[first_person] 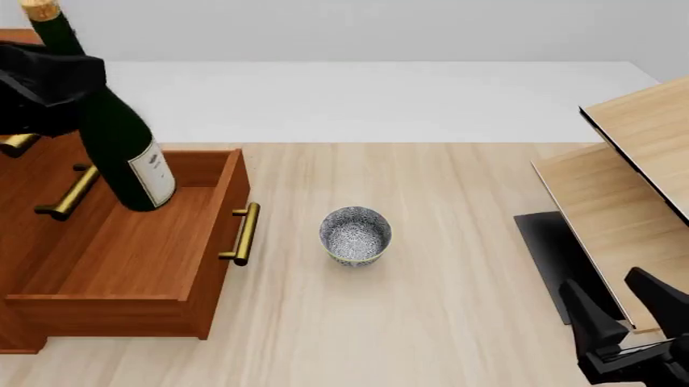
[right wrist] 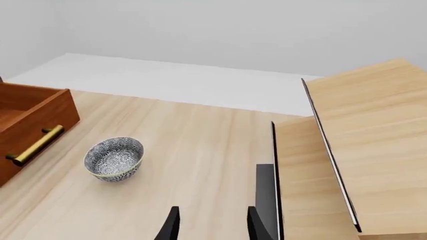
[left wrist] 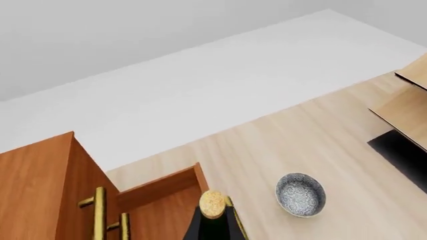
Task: Put the wine bottle in the bottom drawer of the cabinet.
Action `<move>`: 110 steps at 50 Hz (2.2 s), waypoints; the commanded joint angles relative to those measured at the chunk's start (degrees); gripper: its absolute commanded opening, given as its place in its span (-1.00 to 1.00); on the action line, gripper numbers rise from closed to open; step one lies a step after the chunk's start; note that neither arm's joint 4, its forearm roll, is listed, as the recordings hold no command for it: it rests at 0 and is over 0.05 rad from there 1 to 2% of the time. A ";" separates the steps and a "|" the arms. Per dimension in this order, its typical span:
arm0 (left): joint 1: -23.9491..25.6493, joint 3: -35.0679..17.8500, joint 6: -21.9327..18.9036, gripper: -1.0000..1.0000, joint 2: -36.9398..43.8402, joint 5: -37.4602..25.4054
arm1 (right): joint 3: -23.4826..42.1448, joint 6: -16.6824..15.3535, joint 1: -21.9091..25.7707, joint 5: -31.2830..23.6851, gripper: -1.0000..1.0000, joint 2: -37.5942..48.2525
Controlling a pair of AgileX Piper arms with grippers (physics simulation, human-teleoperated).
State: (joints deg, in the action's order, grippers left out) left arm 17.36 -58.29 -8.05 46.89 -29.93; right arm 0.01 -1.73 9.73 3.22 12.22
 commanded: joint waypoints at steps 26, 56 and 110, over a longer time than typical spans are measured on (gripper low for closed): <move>-3.02 -2.37 4.44 -1.00 6.31 -5.70 | 0.00 -0.22 0.28 -0.55 1.00 -0.26; -6.23 3.19 1.85 -1.00 7.84 -1.21 | 0.00 -0.33 0.46 -0.14 1.00 0.30; -7.61 11.32 4.33 -1.00 5.97 2.67 | 0.00 -0.53 0.48 0.22 1.00 0.87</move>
State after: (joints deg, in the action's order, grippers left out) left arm 9.96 -47.69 -3.95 53.29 -27.99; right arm 0.01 -2.17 10.22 3.51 13.16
